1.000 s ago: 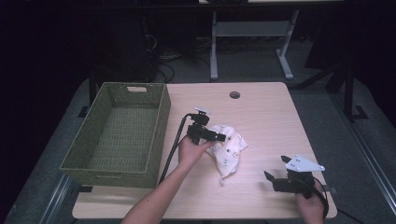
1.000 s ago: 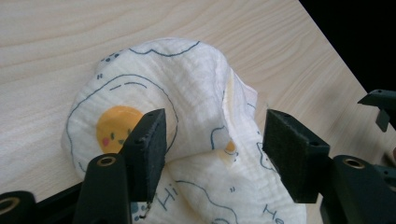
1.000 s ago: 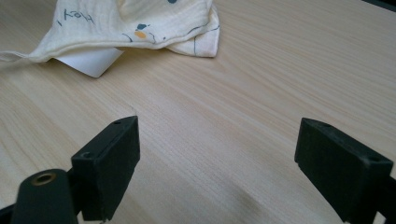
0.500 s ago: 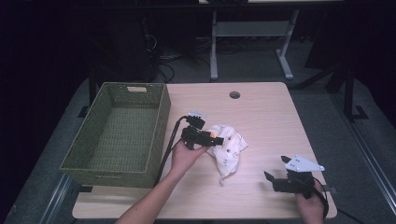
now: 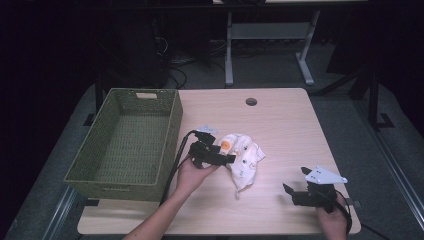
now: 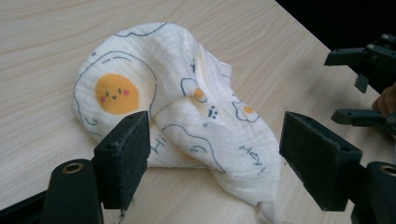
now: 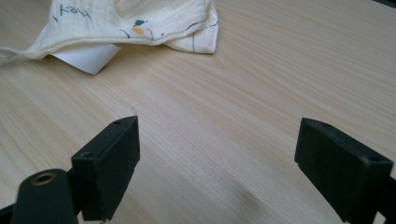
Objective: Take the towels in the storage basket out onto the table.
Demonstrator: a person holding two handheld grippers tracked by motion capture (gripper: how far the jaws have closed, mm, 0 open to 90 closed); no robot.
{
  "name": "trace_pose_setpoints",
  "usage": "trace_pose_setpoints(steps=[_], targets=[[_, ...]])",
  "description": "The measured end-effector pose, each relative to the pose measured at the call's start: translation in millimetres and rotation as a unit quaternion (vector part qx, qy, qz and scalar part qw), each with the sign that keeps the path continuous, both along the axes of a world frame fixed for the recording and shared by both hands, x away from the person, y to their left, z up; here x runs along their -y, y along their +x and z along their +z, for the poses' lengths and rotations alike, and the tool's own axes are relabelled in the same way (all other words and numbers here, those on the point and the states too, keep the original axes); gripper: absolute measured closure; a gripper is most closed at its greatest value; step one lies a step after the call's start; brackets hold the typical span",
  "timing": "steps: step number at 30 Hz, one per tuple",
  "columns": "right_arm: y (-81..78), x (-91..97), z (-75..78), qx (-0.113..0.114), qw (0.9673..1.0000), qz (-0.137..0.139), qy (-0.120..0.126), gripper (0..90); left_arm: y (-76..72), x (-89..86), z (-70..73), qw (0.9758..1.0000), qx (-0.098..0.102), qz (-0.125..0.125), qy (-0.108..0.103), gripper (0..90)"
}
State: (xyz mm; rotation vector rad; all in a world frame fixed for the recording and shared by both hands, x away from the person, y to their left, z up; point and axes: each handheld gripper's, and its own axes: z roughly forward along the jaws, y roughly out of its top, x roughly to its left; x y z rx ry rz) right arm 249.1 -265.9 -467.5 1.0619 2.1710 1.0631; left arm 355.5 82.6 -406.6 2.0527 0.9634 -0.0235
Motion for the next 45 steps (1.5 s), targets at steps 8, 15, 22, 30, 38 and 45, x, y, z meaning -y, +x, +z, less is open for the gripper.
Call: trace_pose_setpoints(steps=[8, 15, 22, 30, 38, 45], targets=[[0.6, 1.2, -0.7, 0.000, 1.0000, -0.001, -0.002, 13.7, -14.7, -4.0, -0.9, 0.9999, 0.008, -0.009, 0.001, 23.9], [0.2, 1.7, -0.8, -0.002, 1.0000, -0.003, -0.002, 13.7, -25.1, -7.6, -3.9, 0.9995, 0.024, -0.011, 0.018, 23.6], [0.2, 1.5, -1.6, -0.003, 1.0000, -0.003, -0.002, 13.7, -33.3, -11.2, -8.7, 0.9993, 0.026, -0.017, 0.021, 23.5], [0.2, 1.2, -2.1, -0.006, 1.0000, -0.003, -0.003, 13.7, -42.9, -16.0, -15.6, 0.9992, 0.027, -0.021, 0.022, 23.5], [0.4, 0.8, -2.6, -0.007, 1.0000, -0.004, -0.005, 13.7, -52.6, -20.5, -17.4, 0.9990, 0.030, -0.028, 0.017, 23.5], [0.1, 0.6, -2.8, -0.007, 1.0000, -0.004, -0.005, 13.7, -57.5, -29.2, -23.5, 0.9993, 0.019, -0.027, 0.015, 23.6]])
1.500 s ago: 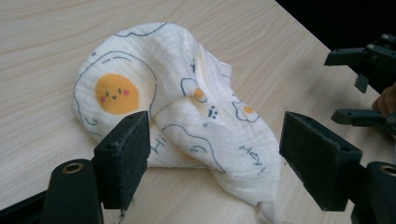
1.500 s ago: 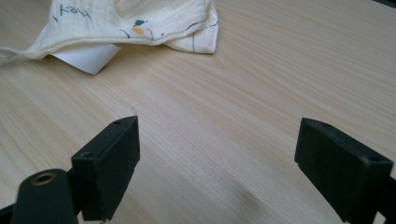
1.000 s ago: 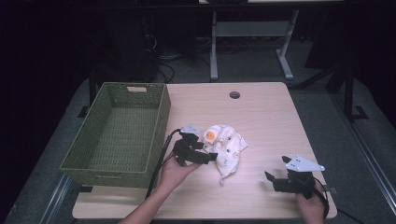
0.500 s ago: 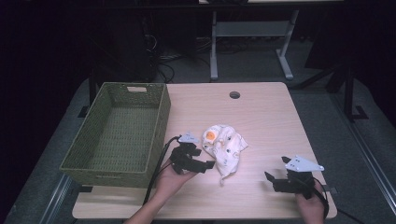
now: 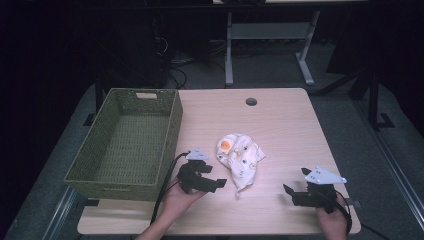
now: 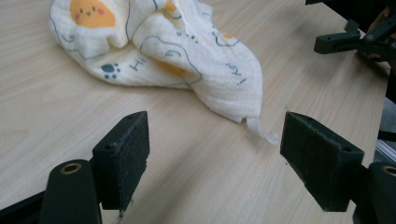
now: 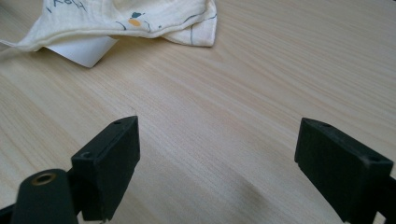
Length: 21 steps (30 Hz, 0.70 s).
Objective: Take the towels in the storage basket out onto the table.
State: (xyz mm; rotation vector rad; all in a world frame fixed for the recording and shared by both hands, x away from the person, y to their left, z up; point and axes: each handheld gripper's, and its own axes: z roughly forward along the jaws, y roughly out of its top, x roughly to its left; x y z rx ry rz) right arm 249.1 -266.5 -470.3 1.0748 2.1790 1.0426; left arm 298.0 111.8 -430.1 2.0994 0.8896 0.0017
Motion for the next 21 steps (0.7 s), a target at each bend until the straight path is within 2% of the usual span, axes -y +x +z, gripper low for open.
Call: trace_pose_setpoints(steps=[3, 11, 16, 21], targets=[[0.0, -0.2, -0.1, -0.001, 1.0000, 0.000, 0.000, 13.7, -2.6, -3.9, -4.9, 1.0000, -0.006, 0.001, 0.004, 23.6], [-1.7, 0.6, 0.7, 0.002, 1.0000, 0.001, 0.000, 13.7, -14.5, -11.4, -11.8, 0.9999, 0.003, 0.003, 0.013, 23.6], [-3.9, 2.3, 2.2, 0.005, 1.0000, 0.001, 0.004, 13.7, -20.2, -10.5, -13.9, 0.9999, -0.002, -0.013, 0.005, 23.6], [-3.2, 2.1, 2.0, 0.005, 1.0000, 0.001, 0.002, 13.7, -19.5, -9.5, -16.4, 0.9998, 0.003, -0.020, 0.006, 23.4]])
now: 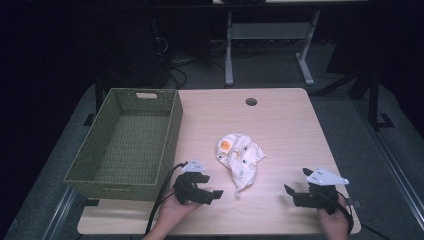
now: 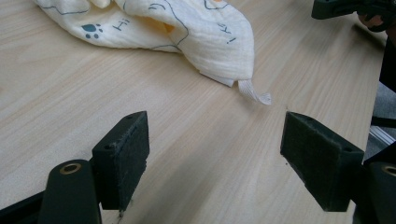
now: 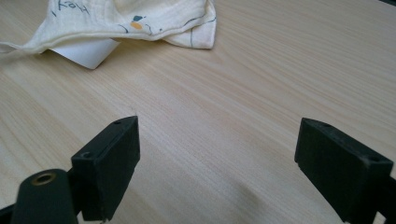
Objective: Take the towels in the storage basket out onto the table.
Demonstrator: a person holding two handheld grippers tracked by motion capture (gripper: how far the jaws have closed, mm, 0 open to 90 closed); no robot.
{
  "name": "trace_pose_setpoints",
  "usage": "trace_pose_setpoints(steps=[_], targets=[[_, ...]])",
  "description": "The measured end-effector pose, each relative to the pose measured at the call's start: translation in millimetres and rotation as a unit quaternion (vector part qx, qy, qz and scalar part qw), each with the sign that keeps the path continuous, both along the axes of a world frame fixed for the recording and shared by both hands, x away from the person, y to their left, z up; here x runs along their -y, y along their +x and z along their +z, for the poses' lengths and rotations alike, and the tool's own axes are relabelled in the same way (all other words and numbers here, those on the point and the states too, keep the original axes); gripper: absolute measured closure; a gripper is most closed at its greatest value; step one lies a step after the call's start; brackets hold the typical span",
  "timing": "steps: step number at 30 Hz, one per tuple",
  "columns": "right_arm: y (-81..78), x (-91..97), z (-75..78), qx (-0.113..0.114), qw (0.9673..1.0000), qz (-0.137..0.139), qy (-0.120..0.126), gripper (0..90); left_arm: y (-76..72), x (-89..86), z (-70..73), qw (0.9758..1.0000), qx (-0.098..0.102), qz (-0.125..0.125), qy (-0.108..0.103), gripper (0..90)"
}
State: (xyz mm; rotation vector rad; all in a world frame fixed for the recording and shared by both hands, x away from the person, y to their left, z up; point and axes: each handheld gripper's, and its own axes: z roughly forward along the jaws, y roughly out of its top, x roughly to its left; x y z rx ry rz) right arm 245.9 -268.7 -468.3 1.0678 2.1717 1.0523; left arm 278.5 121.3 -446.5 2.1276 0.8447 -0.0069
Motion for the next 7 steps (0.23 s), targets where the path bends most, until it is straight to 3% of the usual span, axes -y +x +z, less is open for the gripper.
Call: trace_pose_setpoints(steps=[7], targets=[[3.1, -2.3, -1.7, -0.001, 1.0000, 0.005, -0.007, 13.7, 4.4, -5.8, -0.3, 0.9999, 0.004, 0.001, -0.016, 23.4]])
